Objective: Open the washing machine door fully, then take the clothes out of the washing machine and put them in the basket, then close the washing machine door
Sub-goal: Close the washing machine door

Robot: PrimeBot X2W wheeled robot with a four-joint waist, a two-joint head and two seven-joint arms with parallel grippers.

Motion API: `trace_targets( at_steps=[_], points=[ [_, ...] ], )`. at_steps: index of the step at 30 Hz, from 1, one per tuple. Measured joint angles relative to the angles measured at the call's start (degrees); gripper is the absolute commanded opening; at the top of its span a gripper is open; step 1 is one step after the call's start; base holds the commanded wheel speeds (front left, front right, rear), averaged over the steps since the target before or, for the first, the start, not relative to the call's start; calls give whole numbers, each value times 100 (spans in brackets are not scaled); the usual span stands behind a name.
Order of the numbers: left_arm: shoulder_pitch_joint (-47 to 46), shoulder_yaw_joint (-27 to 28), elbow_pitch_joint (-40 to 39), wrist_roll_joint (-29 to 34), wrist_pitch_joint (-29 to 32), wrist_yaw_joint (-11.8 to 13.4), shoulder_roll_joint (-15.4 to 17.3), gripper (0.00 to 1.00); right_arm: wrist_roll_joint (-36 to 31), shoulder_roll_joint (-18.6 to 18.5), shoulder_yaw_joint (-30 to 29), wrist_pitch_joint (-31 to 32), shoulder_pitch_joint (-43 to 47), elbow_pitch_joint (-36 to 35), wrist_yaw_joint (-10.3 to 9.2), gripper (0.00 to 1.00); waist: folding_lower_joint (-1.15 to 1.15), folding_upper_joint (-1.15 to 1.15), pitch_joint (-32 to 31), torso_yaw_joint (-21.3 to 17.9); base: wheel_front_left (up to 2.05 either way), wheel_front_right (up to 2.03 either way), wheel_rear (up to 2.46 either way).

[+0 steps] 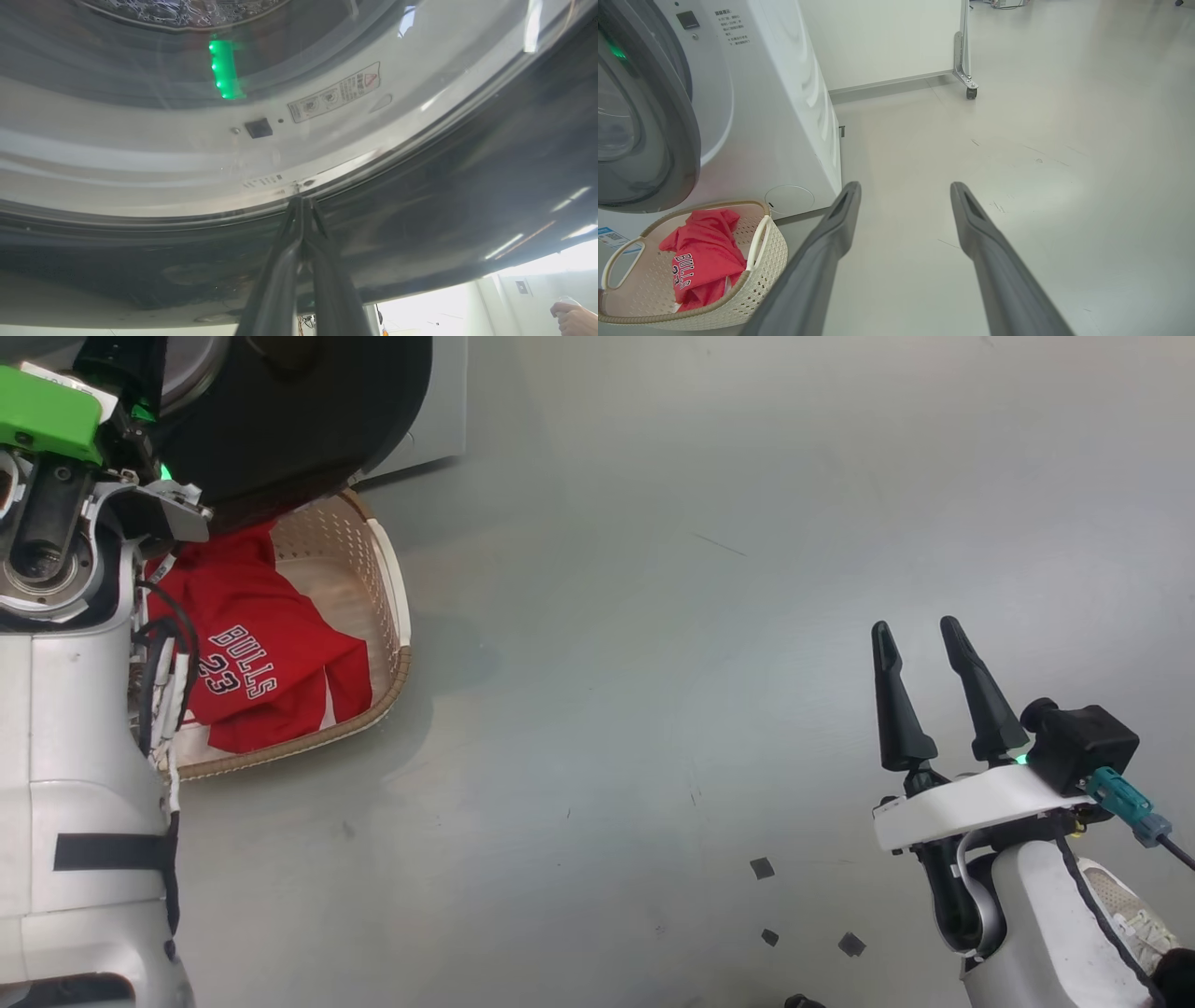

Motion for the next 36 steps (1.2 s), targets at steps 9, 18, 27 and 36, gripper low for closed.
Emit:
trace_targets(
  at_steps=[9, 18, 27, 36],
  points=[
    [381, 66, -264, -469, 157, -1, -203, 0, -8, -14, -207, -7, -1, -27, -2, 100, 0, 0, -37, 313, 0, 0, 0],
    [1163, 263, -809, -758, 247, -1, -207, 0, -107, -79, -309, -7, -5, -32, -2, 100, 0, 0, -198, 720, 0, 0, 0],
    [2112, 341, -1247, -773, 208, -1, -248, 47, -221, -241, -446, -8, 52, 40, -2, 100, 0, 0, -524, 1100, 0, 0, 0],
    [2891, 276, -1580, -798, 151, -1, -285, 100, -318, -303, -493, -22, 289, 124, -44, 100, 0, 0, -964, 1470, 0, 0, 0]
  ],
)
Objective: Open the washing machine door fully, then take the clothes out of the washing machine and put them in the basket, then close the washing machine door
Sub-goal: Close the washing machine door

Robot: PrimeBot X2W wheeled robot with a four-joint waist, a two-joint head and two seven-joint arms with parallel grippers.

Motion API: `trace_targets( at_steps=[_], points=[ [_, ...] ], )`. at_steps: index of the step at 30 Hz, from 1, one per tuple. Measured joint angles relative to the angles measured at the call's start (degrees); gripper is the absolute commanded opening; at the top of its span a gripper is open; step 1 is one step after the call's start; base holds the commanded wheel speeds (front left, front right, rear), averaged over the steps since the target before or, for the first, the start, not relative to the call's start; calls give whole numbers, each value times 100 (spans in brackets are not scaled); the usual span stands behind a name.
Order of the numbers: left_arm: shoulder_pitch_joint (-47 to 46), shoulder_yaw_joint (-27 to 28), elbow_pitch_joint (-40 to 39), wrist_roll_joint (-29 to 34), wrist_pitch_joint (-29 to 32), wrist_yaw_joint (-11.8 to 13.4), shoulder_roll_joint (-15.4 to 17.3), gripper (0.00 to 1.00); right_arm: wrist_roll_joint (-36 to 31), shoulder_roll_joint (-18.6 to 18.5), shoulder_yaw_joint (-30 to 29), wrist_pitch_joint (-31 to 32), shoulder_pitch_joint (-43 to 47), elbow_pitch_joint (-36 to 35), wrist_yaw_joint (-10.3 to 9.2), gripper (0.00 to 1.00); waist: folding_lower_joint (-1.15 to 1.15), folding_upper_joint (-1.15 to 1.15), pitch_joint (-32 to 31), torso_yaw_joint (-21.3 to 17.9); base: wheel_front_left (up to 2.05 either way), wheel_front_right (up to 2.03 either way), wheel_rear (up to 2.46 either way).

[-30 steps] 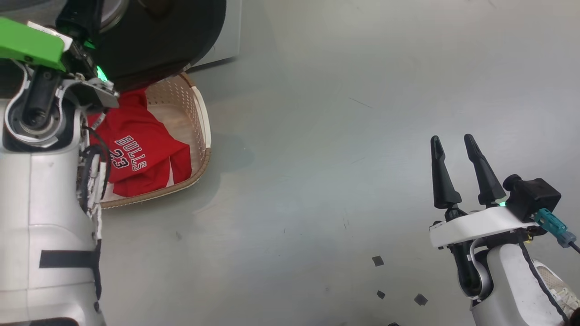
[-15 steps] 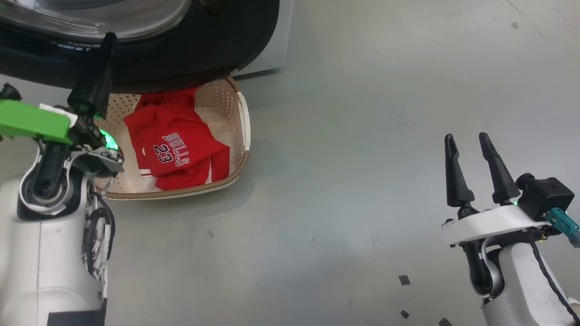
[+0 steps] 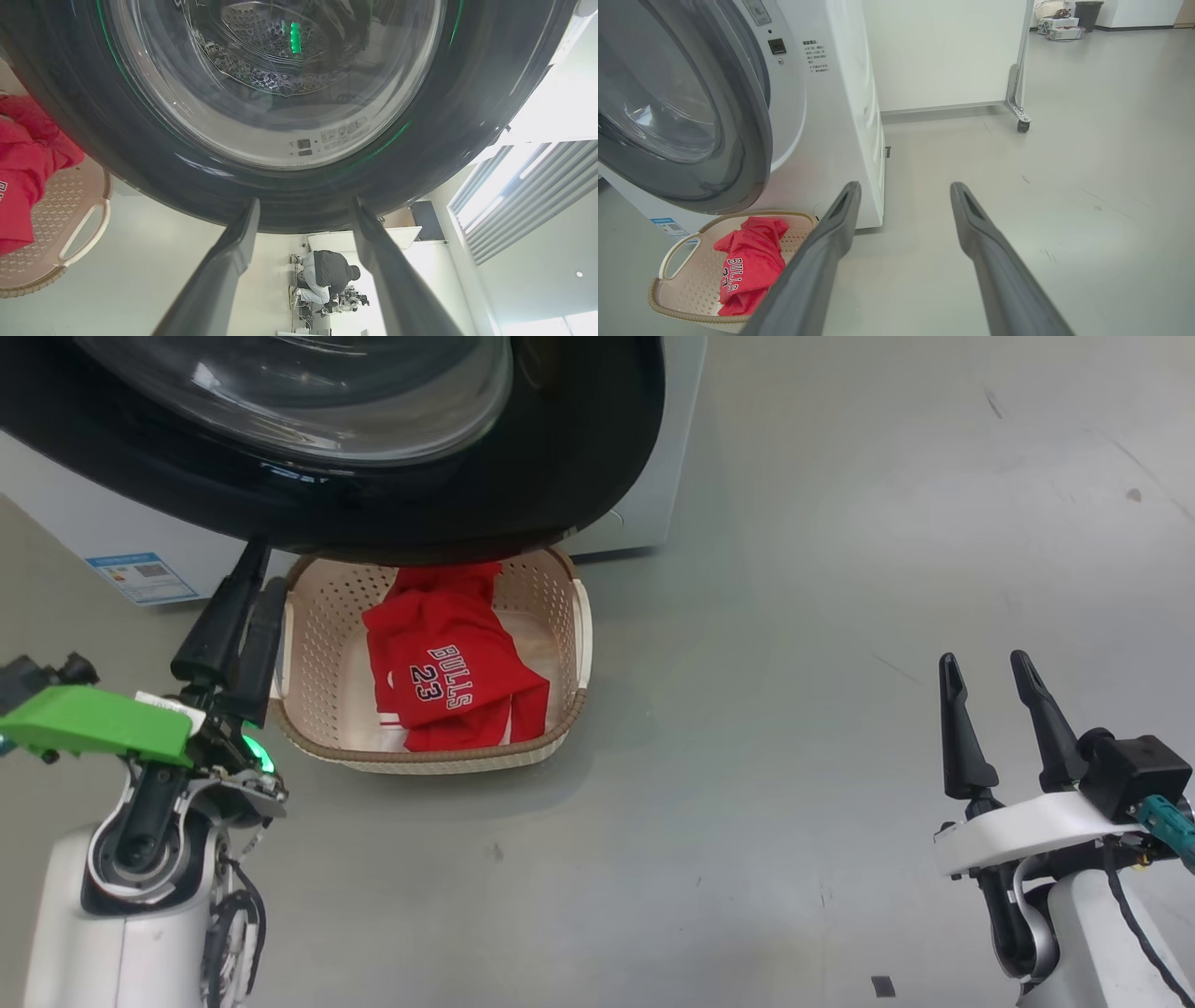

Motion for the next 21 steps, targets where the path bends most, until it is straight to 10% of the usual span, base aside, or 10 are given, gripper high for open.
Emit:
trace_targets(
  at_steps=[21],
  points=[
    [1256, -232, -869, 1348, -927, 0, 42, 100, -57, -23, -64, 0, 627, 44, -59, 100, 0, 0, -940, 595, 0, 0, 0]
  ],
)
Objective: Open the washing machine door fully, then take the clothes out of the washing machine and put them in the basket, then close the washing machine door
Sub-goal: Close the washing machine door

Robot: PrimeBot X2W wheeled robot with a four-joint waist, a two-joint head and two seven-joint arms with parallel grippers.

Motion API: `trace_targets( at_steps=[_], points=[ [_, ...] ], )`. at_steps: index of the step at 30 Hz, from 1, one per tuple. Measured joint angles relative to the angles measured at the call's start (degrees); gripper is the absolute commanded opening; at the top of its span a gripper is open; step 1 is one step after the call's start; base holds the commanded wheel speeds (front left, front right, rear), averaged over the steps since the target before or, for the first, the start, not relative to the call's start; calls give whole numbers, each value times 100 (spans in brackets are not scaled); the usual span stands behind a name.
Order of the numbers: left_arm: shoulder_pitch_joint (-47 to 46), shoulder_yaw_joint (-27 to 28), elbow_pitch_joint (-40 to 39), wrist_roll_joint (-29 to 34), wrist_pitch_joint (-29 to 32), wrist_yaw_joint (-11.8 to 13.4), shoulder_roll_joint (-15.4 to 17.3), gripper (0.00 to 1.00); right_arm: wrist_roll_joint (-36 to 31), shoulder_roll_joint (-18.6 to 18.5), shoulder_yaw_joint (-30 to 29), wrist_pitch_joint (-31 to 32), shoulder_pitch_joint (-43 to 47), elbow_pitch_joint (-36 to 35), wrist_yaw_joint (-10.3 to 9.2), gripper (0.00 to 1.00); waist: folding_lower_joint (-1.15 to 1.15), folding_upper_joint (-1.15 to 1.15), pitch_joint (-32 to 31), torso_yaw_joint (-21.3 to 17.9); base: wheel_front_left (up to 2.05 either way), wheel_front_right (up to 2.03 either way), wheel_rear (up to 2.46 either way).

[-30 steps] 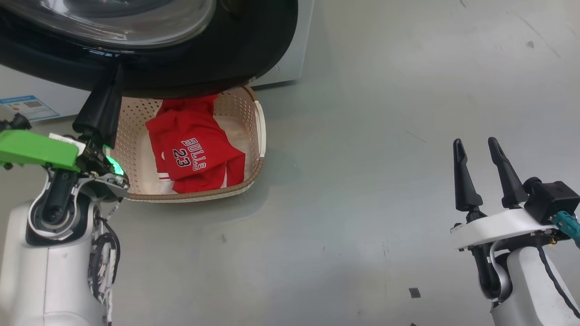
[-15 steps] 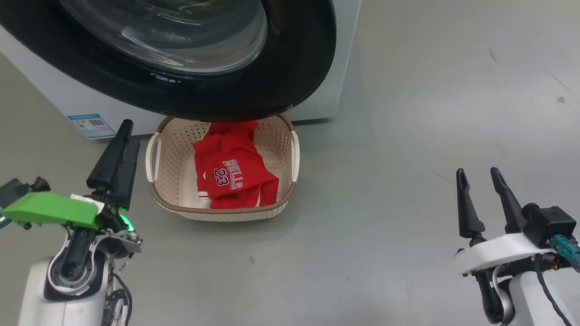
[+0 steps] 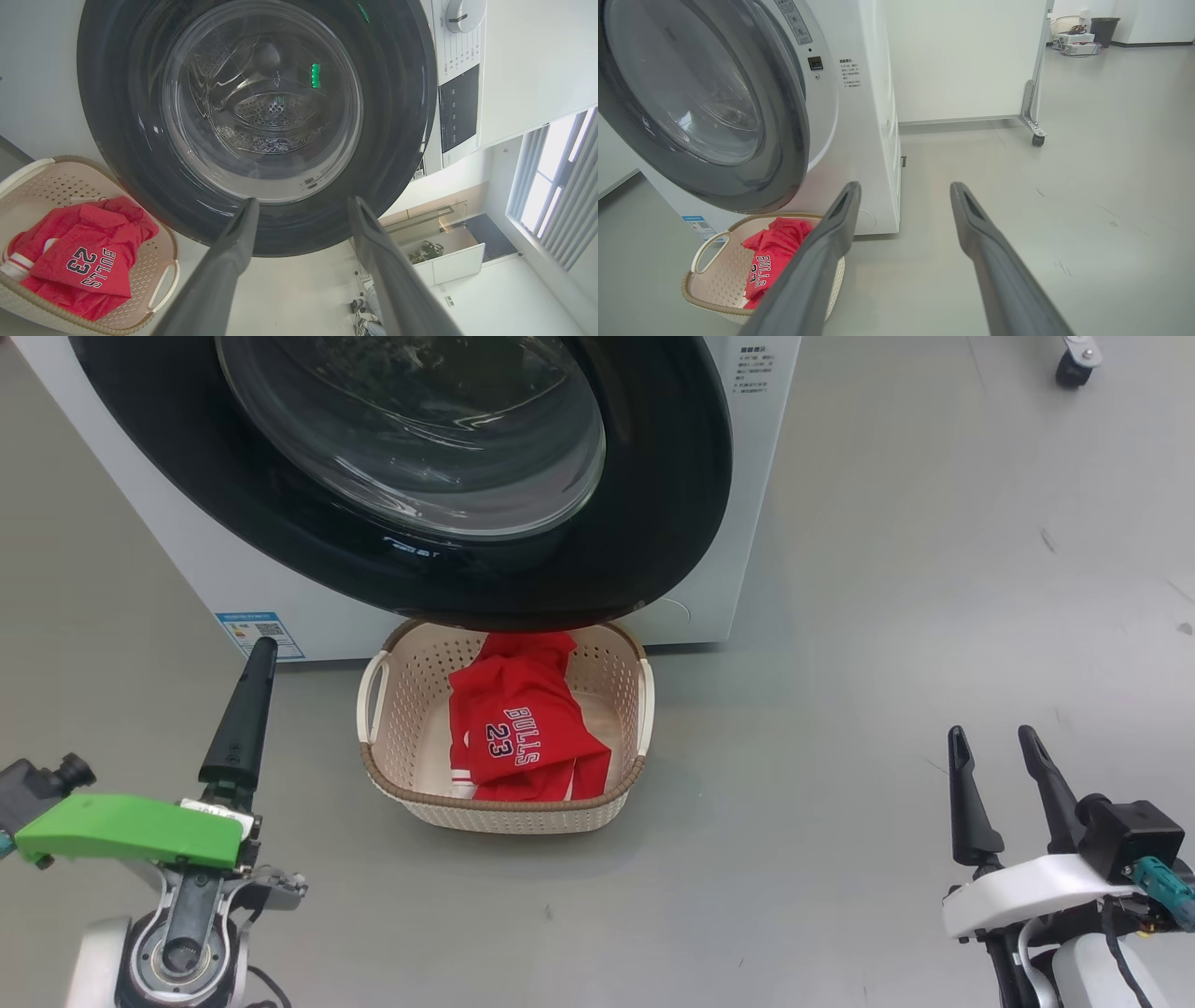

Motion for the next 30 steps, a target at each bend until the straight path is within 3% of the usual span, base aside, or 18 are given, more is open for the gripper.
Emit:
trace_targets(
  at_steps=[6, 16, 20, 30],
  points=[
    [129, -146, -293, 838, -486, 0, 156, 100, 0, -1, -1, 0, 40, -25, -4, 100, 0, 0, -117, 66, 0, 0, 0],
    [571, -547, -265, 3519, -1462, 10, 958, 100, -2, -19, -16, 0, 237, -121, -59, 100, 0, 0, -319, 111, 0, 0, 0],
    [673, -645, -183, 4080, -1710, 202, 1001, 100, -23, -22, -16, 0, 266, -137, -69, 100, 0, 0, -351, 118, 0, 0, 0],
    [1032, -1137, 112, 5376, -2145, 978, 1059, 100, -43, -35, -14, 8, 536, -153, -155, 100, 0, 0, -571, 149, 0, 0, 0]
  ],
)
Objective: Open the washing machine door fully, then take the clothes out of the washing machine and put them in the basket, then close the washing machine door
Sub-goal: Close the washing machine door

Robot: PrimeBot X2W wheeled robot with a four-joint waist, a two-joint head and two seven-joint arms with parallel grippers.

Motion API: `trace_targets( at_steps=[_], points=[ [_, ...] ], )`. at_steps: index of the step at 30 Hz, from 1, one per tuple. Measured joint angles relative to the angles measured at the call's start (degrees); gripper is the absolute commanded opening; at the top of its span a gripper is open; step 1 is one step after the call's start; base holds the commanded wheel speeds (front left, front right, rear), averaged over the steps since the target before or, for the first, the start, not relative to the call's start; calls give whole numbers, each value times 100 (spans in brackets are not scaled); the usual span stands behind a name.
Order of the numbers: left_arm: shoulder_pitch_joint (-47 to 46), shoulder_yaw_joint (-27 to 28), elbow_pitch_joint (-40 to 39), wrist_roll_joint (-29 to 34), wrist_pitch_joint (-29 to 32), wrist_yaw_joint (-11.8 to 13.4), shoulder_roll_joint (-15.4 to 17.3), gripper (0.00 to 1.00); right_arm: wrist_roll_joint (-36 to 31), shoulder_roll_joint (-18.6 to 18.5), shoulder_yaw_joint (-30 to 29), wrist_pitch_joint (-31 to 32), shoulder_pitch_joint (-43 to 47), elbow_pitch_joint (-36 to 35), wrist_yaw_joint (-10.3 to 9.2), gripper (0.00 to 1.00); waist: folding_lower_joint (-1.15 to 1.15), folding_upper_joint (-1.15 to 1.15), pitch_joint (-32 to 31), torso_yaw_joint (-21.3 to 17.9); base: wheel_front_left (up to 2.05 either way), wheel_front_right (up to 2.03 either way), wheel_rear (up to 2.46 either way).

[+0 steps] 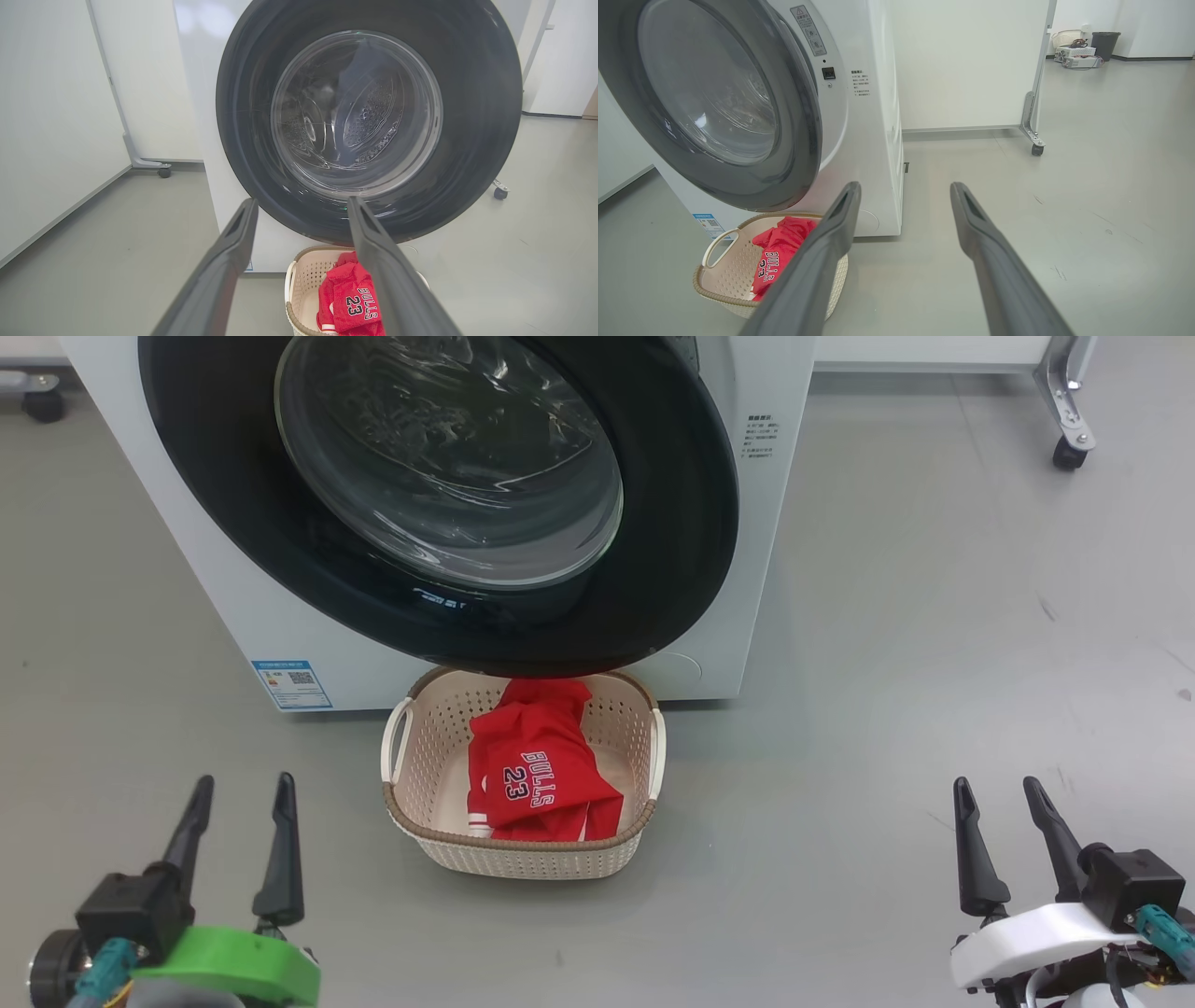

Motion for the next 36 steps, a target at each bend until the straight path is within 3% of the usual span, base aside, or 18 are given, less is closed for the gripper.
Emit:
trace_targets(
  at_steps=[7, 36],
  points=[
    [82, -164, 99, 170, -45, 188, -168, 100, 0, 5, 11, 49, 108, -56, -47, 100, 0, 0, -79, 6, 0, 0, 0],
    [141, -174, 169, 499, -102, 321, -478, 100, 0, 1, 15, 154, 212, -345, -100, 100, 0, 0, -57, 8, 0, 0, 0]
  ],
)
